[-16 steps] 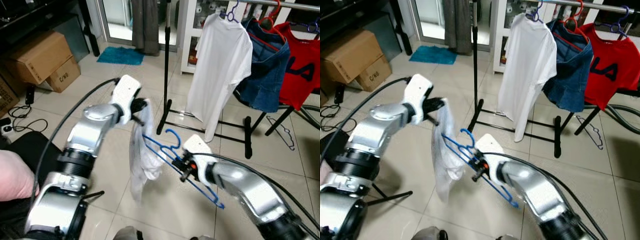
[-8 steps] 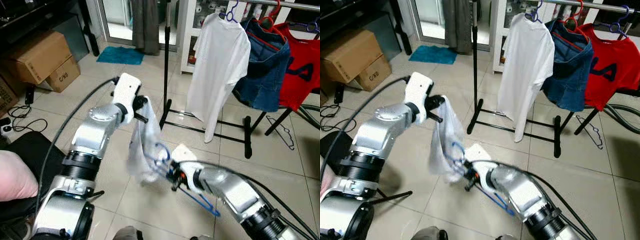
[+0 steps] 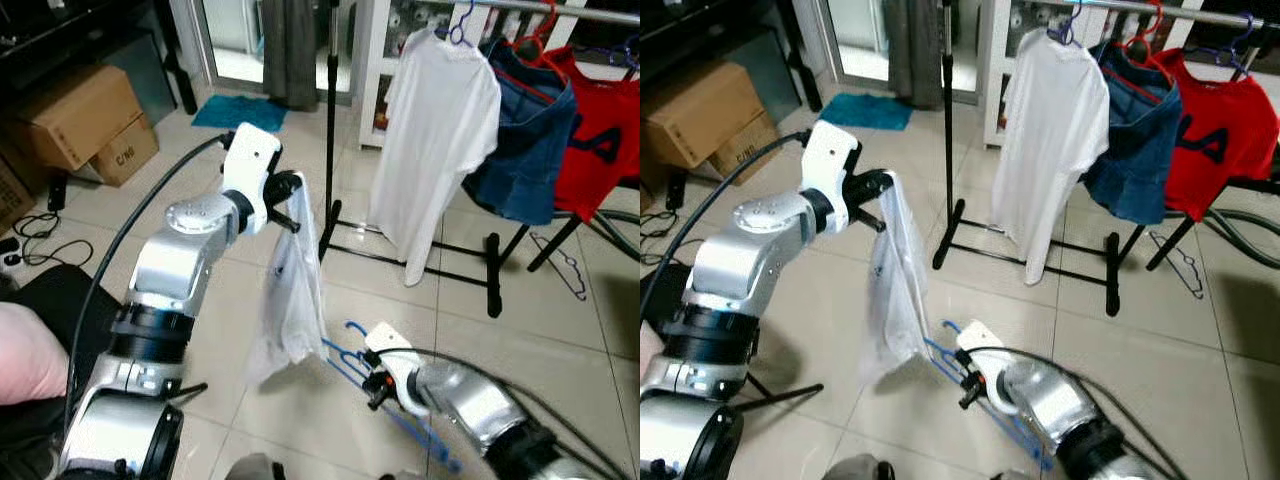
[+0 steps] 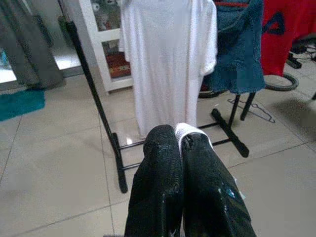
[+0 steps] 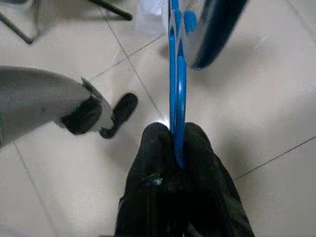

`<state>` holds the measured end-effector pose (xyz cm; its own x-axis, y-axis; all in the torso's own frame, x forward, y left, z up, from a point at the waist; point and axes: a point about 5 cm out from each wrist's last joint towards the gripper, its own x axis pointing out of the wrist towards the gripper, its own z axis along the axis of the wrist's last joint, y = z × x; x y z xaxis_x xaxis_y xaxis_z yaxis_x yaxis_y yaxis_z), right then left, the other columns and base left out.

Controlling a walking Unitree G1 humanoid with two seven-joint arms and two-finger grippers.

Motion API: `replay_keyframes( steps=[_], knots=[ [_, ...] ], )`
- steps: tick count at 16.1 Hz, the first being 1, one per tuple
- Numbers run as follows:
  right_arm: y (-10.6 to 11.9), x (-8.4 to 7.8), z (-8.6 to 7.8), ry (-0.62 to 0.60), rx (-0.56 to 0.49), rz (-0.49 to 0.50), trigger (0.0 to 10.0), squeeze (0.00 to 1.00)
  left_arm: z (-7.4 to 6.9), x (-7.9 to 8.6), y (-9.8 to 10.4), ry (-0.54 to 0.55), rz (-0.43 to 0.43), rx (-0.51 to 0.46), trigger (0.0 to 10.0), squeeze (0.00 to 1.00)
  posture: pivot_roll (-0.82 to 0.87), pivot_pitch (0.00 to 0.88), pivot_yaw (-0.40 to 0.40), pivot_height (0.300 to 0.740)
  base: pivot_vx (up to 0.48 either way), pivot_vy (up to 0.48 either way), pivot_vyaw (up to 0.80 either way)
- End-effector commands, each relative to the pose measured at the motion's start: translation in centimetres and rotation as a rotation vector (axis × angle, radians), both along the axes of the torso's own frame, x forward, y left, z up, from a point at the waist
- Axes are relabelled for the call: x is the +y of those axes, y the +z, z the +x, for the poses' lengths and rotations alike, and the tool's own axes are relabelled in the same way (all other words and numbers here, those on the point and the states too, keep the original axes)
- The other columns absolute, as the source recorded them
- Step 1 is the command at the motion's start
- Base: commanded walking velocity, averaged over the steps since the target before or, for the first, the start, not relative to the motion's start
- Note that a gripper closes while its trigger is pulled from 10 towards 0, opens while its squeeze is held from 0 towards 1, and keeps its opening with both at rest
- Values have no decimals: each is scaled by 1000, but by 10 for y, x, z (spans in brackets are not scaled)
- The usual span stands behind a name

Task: Hang hanger

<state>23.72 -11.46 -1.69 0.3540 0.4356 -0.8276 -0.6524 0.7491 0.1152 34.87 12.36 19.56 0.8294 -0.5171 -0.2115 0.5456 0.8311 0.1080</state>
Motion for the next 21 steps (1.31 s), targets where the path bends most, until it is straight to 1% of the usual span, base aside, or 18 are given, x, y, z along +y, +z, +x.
replay_keyframes(
  steps=[1,2,3,4,5,7,9,10,11,12,14,15,16,17,18,19,20,21],
  knots=[
    [-11,-12,-2,-137,24,2,10000,0,-2,1,13,-4,-4,-59,0,0,37,10,37,740,0,0,0],
    [-16,-20,0,-298,27,42,10000,0,-3,4,11,16,5,-60,0,0,37,10,36,740,0,0,0],
    [-17,-27,1,-400,43,95,10000,0,-3,7,11,26,12,-61,0,0,35,9,35,740,0,0,0],
    [-18,-41,3,-536,55,139,10000,0,-2,14,12,53,26,-73,0,0,37,7,33,740,0,0,0],
    [-19,-45,4,-579,58,152,10000,0,-1,16,12,63,36,-79,0,0,37,7,33,740,0,0,0],
    [-16,-57,8,-672,47,205,10000,0,4,33,11,130,126,-118,0,0,35,8,33,740,0,0,0],
    [-12,-64,12,-723,31,236,10000,0,7,43,9,169,160,-132,0,0,33,9,33,740,0,0,0],
    [-5,-70,18,-797,-3,280,10000,0,6,46,7,176,179,-138,0,0,33,9,33,740,0,0,0],
    [6,-73,30,-894,-59,373,10000,0,3,43,1,153,180,-131,0,0,33,9,33,740,0,0,0],
    [13,-74,38,-950,-91,436,10000,0,1,40,-3,138,177,-127,0,0,27,5,34,740,0,0,0],
    [24,-71,48,-1025,-80,525,10000,0,-6,27,-10,67,164,-135,0,0,26,2,32,740,0,0,0],
    [34,-68,55,-1050,-91,577,10000,0,-10,18,-17,32,169,-135,0,0,28,0,26,740,0,0,0],
    [47,-63,64,-1076,-110,656,10000,0,-13,11,-25,14,161,-124,0,0,29,0,20,740,0,0,0],
    [57,-60,71,-1133,-107,734,10000,0,-16,3,-31,-7,152,-117,0,0,30,0,17,740,0,0,0],
    [69,-55,81,-1220,-81,838,10000,0,-20,-9,-40,-48,157,-124,0,0,29,0,16,740,0,0,0],
    [72,-53,84,-1242,-77,862,10000,0,-22,-15,-42,-68,164,-136,0,0,29,0,16,740,0,0,0],
    [83,-48,95,-1309,-88,937,10000,0,-25,-30,-48,-114,152,-140,0,0,28,0,16,740,0,0,0],
    [100,-42,110,-1437,-80,1062,10000,0,-33,-52,-59,-200,122,-119,0,0,25,0,20,740,0,0,0]
  ],
)
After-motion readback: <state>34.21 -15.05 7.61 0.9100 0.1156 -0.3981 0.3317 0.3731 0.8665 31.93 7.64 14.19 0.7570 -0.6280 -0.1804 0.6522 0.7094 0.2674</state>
